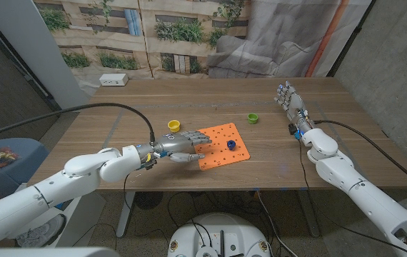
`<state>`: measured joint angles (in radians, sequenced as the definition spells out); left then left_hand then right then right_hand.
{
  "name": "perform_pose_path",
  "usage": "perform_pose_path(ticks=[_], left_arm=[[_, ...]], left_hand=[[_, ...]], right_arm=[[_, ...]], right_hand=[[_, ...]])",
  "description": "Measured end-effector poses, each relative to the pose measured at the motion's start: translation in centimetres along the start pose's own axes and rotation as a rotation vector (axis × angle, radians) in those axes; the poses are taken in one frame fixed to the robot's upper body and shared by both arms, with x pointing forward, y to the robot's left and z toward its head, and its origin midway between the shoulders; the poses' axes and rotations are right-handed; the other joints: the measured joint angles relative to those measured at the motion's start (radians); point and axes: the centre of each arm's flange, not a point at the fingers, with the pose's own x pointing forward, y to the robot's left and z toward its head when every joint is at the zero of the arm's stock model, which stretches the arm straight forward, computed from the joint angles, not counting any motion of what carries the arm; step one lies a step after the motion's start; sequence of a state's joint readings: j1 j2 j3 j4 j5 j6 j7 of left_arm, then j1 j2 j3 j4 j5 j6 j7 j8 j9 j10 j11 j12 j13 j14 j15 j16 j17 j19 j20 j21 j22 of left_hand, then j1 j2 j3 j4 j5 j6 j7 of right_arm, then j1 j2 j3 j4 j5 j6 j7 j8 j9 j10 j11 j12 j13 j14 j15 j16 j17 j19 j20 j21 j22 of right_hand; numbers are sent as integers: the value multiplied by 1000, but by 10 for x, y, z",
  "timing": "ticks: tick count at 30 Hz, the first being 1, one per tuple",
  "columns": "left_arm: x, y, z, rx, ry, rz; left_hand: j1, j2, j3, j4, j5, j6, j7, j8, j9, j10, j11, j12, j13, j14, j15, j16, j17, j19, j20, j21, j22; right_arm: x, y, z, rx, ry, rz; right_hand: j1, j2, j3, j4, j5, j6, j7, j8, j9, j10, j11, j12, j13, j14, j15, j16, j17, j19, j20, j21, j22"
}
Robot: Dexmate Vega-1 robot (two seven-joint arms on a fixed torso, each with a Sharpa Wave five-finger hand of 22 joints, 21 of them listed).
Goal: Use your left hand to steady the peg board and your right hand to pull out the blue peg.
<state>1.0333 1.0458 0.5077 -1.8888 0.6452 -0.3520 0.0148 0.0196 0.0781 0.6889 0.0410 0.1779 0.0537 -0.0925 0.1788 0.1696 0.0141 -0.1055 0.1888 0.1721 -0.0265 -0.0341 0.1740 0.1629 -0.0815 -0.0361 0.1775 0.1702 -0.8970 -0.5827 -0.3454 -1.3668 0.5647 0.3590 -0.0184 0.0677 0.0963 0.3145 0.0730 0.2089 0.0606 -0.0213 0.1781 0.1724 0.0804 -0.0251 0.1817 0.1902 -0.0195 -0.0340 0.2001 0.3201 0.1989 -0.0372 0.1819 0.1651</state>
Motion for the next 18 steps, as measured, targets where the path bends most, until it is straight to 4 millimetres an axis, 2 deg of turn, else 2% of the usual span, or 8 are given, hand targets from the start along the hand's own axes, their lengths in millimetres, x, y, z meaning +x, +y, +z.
perform_pose_path(ticks=[7,8,18], left_arm=[[2,-6,3,14,-28,-24],[7,-10,-2,9,-22,-31],[15,-22,-4,14,-48,-63]], left_hand=[[0,0,0,0,0,-4,3,0,0,-4,4,-4,0,-4,-4,0,2,-4,4,0,0],[0,0,0,0,0,-4,4,0,0,-4,4,-4,0,-6,-1,0,2,-4,4,0,0],[0,0,0,0,0,-6,6,0,0,-9,9,-4,0,-8,0,0,0,-8,-1,0,0]], right_arm=[[-3,1,1,-3,0,8],[-3,2,1,-3,4,8],[-8,3,3,0,8,11]], right_hand=[[0,0,0,0,0,0,0,0,0,-4,4,0,0,0,0,0,0,0,0,0,0],[0,0,0,0,0,0,0,0,0,-4,4,0,0,0,0,0,0,0,0,0,0],[0,0,0,0,0,0,0,0,0,-4,4,0,0,0,0,0,-5,0,0,0,0]])
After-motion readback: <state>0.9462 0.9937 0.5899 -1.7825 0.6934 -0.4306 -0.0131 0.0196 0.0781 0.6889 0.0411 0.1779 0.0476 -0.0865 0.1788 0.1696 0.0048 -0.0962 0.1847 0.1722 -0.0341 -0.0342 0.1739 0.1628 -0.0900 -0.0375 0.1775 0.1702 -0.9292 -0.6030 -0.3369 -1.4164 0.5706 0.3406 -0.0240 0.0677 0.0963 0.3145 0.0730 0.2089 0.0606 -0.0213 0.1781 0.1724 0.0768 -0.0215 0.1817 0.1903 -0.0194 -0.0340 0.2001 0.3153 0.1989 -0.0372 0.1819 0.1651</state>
